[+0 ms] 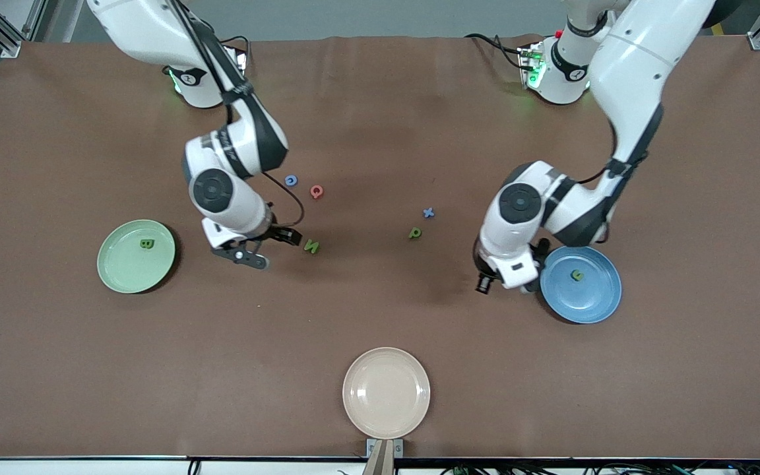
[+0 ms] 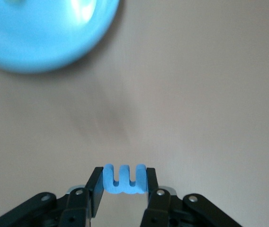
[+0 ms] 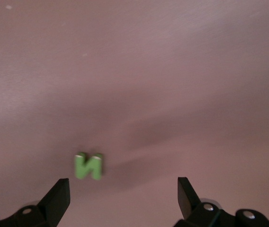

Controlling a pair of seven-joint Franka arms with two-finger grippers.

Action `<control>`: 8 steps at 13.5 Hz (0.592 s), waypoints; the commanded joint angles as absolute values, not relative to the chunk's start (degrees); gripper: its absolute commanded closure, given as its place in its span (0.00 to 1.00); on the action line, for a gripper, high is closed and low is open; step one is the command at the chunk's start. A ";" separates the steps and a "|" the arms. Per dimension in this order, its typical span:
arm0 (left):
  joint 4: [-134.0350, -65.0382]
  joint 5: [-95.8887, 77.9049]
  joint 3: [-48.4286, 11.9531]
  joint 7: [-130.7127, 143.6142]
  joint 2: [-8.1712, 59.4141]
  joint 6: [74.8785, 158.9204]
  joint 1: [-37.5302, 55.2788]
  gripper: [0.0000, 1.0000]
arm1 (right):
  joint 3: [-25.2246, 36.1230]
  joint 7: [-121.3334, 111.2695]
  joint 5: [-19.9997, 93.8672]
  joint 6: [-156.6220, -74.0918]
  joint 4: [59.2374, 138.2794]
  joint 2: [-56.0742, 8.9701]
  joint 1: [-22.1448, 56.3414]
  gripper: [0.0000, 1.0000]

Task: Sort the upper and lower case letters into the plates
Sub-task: 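Drop the m on the blue plate while the right gripper grasps N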

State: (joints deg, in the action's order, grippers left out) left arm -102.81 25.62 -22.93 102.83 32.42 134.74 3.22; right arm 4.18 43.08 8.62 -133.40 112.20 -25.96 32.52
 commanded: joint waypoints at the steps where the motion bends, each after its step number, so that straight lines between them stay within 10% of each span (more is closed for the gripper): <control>1: -104.06 26.37 -23.47 93.02 29.36 131.66 -2.00 1.00 | 4.92 48.16 9.23 -137.97 110.30 -30.49 35.77 0.00; 5: -106.69 26.37 -23.38 81.07 29.62 131.66 -9.38 1.00 | 4.83 48.16 9.32 -140.71 110.04 -33.13 36.03 0.00; 8: -107.05 26.37 -23.38 74.37 30.14 131.66 -13.53 0.99 | 4.75 48.16 9.32 -141.33 109.69 -34.45 36.91 0.21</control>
